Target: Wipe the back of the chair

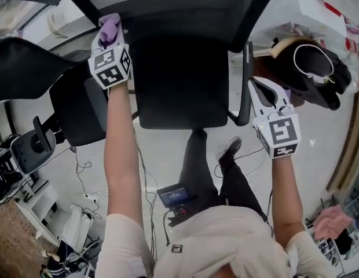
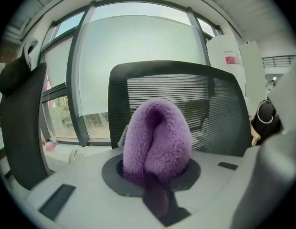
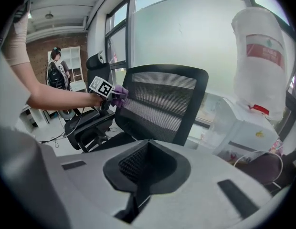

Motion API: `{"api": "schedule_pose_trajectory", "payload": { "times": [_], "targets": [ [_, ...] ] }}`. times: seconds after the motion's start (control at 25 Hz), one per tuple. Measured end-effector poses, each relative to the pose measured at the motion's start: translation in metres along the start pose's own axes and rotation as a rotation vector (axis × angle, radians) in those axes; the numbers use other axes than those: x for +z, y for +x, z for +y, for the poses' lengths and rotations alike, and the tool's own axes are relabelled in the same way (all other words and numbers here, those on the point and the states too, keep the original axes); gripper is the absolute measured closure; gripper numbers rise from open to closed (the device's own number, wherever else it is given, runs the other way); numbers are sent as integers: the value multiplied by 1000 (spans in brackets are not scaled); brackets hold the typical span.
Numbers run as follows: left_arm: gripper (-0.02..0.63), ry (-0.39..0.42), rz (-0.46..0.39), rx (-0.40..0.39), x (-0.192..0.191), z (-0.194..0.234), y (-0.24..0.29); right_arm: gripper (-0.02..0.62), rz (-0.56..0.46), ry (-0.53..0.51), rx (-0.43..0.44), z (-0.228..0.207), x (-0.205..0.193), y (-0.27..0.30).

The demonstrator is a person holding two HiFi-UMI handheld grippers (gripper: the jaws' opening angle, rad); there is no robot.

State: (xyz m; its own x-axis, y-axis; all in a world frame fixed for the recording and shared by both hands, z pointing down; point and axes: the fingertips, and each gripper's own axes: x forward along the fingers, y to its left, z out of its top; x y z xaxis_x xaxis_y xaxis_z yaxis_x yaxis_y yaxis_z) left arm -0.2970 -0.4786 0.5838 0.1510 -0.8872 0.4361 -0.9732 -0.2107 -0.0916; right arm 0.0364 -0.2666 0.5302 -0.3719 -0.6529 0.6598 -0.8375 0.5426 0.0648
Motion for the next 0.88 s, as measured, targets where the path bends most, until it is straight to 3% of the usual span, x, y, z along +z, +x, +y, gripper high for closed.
{"api": "schedule_pose_trajectory", "payload": {
  "times": [0.2, 0.44, 0.68, 0.88],
  "targets": [
    [532, 11, -15, -2, 11, 3, -34, 600, -41, -38, 46, 23, 36, -1],
    [532, 29, -76, -10, 63, -6, -95, 600, -110, -24, 60, 16, 73, -41],
    [532, 70, -175, -2, 143, -26, -193, 600, -203, -14, 85, 3, 109, -104],
    [532, 132, -246, 11, 195, -56, -295, 600, -303, -71, 94, 0, 145, -172]
  ]
}}
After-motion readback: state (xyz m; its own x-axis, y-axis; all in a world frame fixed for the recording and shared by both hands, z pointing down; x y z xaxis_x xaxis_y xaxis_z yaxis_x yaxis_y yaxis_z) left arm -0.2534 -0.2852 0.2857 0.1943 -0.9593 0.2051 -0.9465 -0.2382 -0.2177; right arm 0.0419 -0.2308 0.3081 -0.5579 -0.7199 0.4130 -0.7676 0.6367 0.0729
